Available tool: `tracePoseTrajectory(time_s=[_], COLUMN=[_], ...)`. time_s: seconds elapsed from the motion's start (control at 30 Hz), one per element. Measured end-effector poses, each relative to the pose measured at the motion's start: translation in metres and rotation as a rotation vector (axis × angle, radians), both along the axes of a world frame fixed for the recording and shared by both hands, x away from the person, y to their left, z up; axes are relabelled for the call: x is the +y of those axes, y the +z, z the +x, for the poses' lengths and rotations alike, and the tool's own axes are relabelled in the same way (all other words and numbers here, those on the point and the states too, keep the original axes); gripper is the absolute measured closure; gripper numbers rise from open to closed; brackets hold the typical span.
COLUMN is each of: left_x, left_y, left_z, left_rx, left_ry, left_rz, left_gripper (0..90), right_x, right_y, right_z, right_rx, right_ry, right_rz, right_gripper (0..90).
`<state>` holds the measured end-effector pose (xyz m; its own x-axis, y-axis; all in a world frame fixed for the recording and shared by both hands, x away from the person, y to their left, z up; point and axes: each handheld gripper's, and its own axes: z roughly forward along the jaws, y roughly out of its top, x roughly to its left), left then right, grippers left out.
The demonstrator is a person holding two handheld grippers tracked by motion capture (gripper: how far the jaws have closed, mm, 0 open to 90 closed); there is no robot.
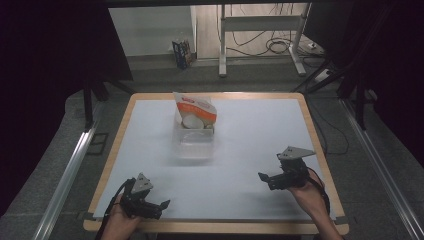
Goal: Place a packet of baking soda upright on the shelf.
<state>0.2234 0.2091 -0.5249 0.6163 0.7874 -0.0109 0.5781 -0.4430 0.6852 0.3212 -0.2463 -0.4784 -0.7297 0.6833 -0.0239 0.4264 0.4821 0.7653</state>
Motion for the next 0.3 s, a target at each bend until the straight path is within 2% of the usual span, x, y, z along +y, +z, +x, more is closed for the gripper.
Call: tracePoseTrajectory(time_s=[0.1, 0.3], left_x=[0.0001, 0.0025], left_y=[0.0001, 0.0009], left_z=[-0.0002, 0.0001], left_rx=[-0.001, 0.001], left_ry=[-0.006, -0.02], left_rz=[-0.009, -0.042], left_gripper=[0.0, 0.5], right_x=[-0.0028, -0.0008], right_y=[-0.0061, -0.0092], right_z=[-0.0015, 0.0005], right_rx=[-0.006, -0.012], right_ry=[-0.012, 0.001], right_rz=[-0.046, -0.057], right_gripper=[1.6, 1.3])
